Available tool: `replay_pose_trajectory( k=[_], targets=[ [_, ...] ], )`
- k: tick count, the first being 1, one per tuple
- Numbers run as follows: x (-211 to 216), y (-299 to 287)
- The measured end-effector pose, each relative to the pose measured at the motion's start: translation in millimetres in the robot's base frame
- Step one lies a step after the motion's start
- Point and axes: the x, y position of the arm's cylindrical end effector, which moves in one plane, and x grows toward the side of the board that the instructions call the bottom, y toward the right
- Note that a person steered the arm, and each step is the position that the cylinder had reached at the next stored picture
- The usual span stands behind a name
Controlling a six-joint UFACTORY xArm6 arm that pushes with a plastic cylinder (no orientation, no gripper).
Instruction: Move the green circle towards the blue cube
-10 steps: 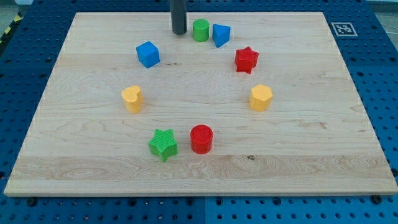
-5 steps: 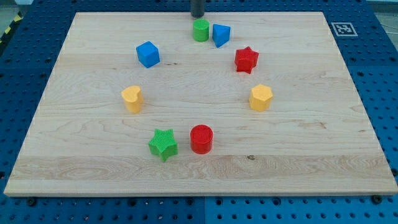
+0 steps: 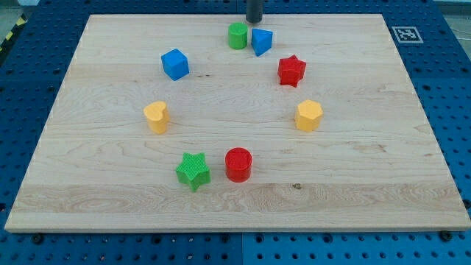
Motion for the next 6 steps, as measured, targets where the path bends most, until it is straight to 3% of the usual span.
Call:
replay_pose_trajectory(
  k=[2,6],
  targets=[
    [43.0,-5.4],
    [46.6,-24.5]
  ],
)
